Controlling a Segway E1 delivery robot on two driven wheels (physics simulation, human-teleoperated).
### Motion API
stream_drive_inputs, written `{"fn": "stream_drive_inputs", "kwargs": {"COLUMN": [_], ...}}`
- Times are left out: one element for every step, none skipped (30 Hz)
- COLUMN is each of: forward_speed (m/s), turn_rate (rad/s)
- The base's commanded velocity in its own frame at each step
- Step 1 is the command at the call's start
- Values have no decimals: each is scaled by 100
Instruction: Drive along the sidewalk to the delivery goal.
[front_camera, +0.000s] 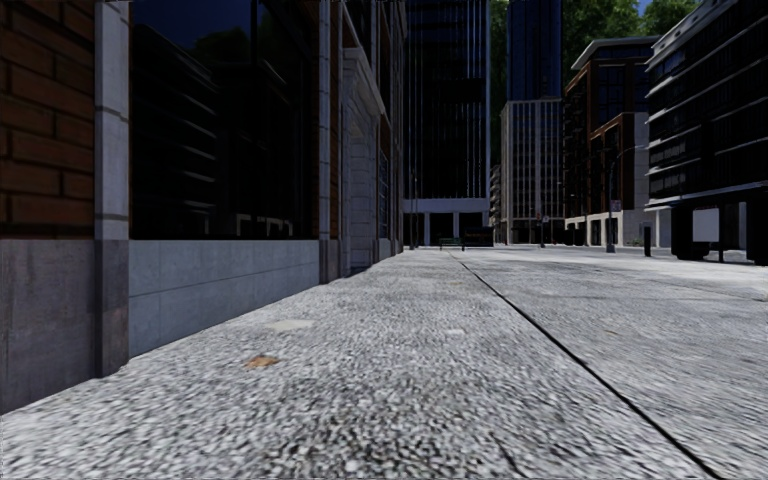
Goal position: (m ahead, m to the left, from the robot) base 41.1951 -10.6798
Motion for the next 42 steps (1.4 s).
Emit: {"fn": "stream_drive_inputs", "kwargs": {"forward_speed": [200, 200, 200, 200, 200, 200, 200, 200, 200, 200, 200, 200, 200, 200, 200, 200, 200, 200, 200, 200, 200, 200, 200, 200, 200, 200, 200, 200, 200, 200, 200, 200, 200, 200, 200, 200, 200, 200, 200, 200, 200, 200], "turn_rate": [-45, -45, -45, -45, -45, -45, -45, -45, -45, -45, -45, -45, -45, -45, -45, -45, -45, -45, -45, -45, -45, -45, -45, -45, -45, -45, -45, -45, -45, -45, -45, -45, -45, -45, -45, -45, -45, -45, -45, -45, -45, -45]}}
